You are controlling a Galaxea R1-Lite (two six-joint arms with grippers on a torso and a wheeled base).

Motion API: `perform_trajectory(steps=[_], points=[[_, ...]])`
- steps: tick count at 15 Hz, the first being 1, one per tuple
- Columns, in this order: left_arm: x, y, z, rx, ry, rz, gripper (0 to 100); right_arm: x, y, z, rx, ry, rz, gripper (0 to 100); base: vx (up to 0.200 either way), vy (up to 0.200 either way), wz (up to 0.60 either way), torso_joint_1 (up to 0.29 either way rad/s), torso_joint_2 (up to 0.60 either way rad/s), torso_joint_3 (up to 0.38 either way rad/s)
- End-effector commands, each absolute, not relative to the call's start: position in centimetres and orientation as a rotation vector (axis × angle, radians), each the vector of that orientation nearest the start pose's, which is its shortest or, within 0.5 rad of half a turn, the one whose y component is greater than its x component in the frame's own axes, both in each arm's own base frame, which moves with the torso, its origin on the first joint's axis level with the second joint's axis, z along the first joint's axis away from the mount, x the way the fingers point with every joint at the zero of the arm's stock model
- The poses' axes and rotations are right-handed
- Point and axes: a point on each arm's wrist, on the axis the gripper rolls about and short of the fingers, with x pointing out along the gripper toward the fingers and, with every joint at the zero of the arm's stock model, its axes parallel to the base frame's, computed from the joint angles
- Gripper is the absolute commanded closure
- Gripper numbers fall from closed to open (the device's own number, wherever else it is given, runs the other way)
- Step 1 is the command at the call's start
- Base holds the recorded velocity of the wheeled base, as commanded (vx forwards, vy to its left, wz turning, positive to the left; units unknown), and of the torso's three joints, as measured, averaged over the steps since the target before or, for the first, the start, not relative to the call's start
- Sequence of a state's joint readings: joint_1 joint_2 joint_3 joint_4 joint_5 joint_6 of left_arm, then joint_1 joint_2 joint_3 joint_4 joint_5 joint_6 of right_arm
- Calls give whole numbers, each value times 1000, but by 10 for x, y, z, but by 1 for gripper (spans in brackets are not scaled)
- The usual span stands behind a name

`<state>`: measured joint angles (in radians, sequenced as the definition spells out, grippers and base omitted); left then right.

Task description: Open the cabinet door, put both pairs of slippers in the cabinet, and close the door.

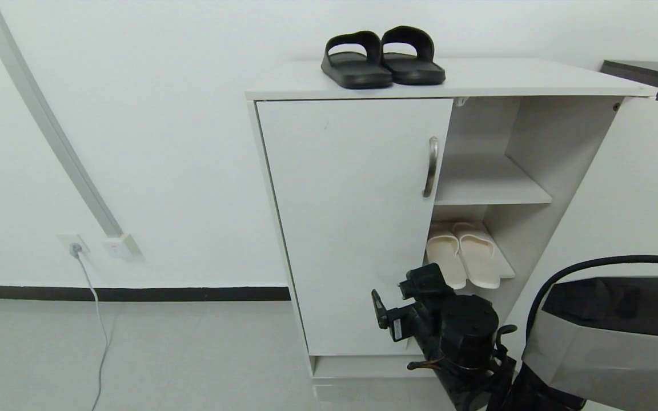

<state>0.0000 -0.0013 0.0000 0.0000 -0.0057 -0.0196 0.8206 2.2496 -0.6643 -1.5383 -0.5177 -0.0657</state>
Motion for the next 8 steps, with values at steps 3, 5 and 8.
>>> perform_trajectory(steps=[3, 5, 8], points=[[-23, 0, 75, -20, 0, -6, 100, 254, 256, 52, -99, 32, 305, 0, 0, 0, 0, 48, -471, -365], [-23, 0, 76, -20, -1, -6, 100, 254, 256, 52, -99, 32, 305, 0, 0, 0, 0, 115, -449, -356], [-23, 0, 75, -20, 0, -6, 100, 254, 256, 52, -99, 32, 305, 0, 0, 0, 0, 126, -463, -333]])
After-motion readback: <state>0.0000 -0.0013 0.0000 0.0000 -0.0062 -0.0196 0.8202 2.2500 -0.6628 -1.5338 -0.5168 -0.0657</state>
